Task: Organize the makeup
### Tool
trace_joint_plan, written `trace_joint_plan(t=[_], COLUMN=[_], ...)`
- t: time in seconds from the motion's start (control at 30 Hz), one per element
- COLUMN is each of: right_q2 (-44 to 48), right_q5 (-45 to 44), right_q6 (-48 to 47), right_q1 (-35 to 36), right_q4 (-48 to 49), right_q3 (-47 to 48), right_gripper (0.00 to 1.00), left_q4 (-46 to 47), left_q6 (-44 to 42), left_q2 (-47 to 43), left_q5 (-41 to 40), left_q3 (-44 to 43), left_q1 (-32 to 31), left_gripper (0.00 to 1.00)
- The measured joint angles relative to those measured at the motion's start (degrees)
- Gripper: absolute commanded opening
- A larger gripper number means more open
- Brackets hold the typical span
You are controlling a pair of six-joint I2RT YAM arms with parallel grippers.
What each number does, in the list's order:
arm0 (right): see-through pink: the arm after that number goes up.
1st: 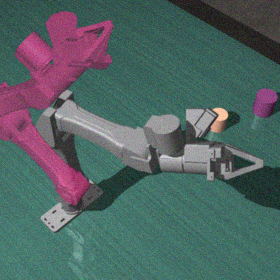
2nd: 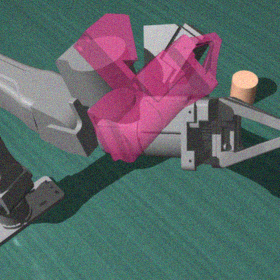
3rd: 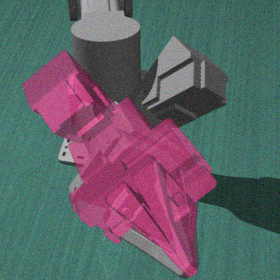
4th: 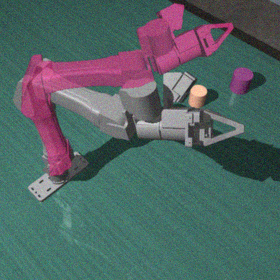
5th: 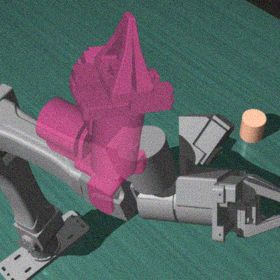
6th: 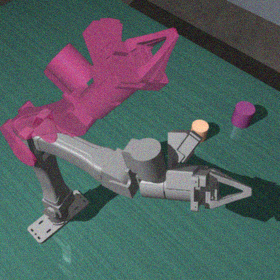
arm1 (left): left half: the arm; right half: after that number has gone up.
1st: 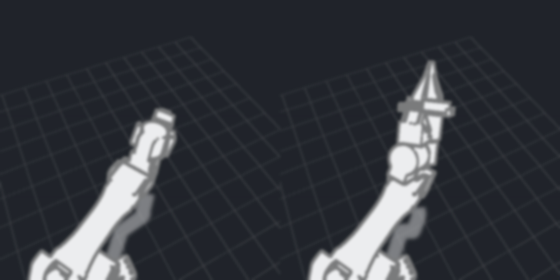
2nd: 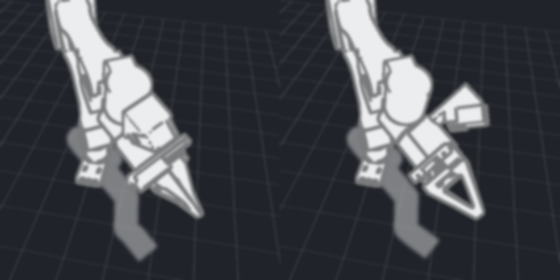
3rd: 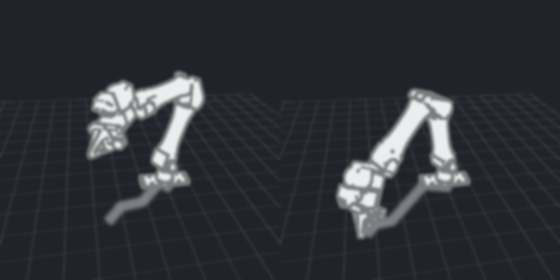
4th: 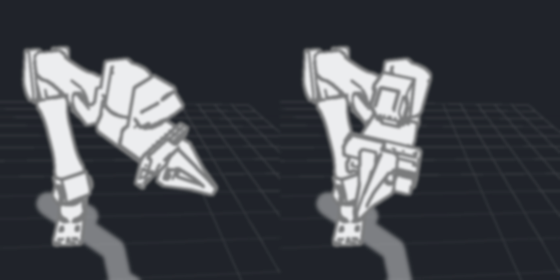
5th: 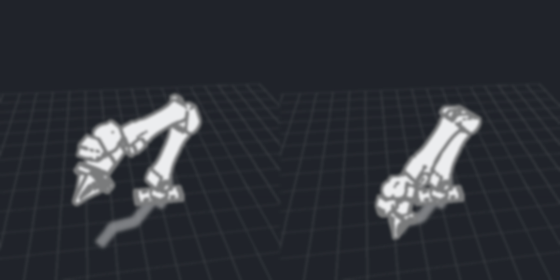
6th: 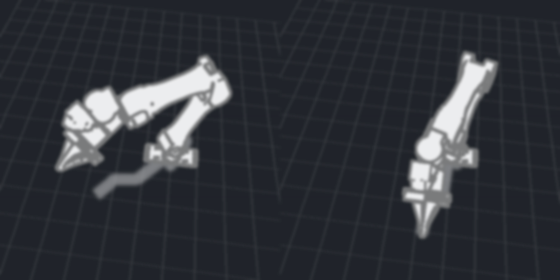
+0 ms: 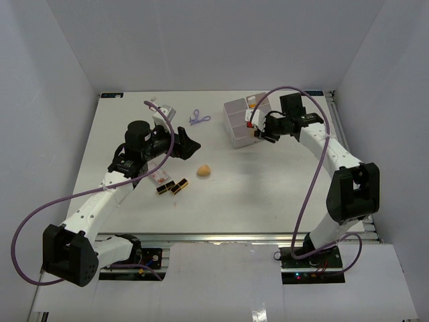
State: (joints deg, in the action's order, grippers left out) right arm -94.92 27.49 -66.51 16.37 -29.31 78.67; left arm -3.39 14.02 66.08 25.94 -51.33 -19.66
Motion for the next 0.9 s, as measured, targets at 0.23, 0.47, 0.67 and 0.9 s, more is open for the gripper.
trace_joint_plan(t=[0.23,0.47,0.67,0.9], right_q2=[-6.1,-10.8,-11.4,-11.4], right_q5=[0.1,2.4,3.2,1.1], right_q6=[-3.9,-6.9,-7.4,-8.1], right_q1=[-2.7,-5.2,-8.0,-9.2], right_q4=[3.8,4.6,6.1,7.9], right_q3=[4.4,5.6,5.6,5.6], right_gripper=[0.18,0.18,0.18,0.19], left_q4=[0.0,0.0,0.0,0.0], left_q6=[0.0,0.0,0.0,0.0], left_q2=[0.0,0.1,0.2,0.2], left_q5=[0.0,0.0,0.0,0.0], left_q3=[0.1,0.1,0.1,0.1], left_q1=[0.0,0.0,0.0,0.0], left_gripper=[0.92,0.92,0.92,0.92])
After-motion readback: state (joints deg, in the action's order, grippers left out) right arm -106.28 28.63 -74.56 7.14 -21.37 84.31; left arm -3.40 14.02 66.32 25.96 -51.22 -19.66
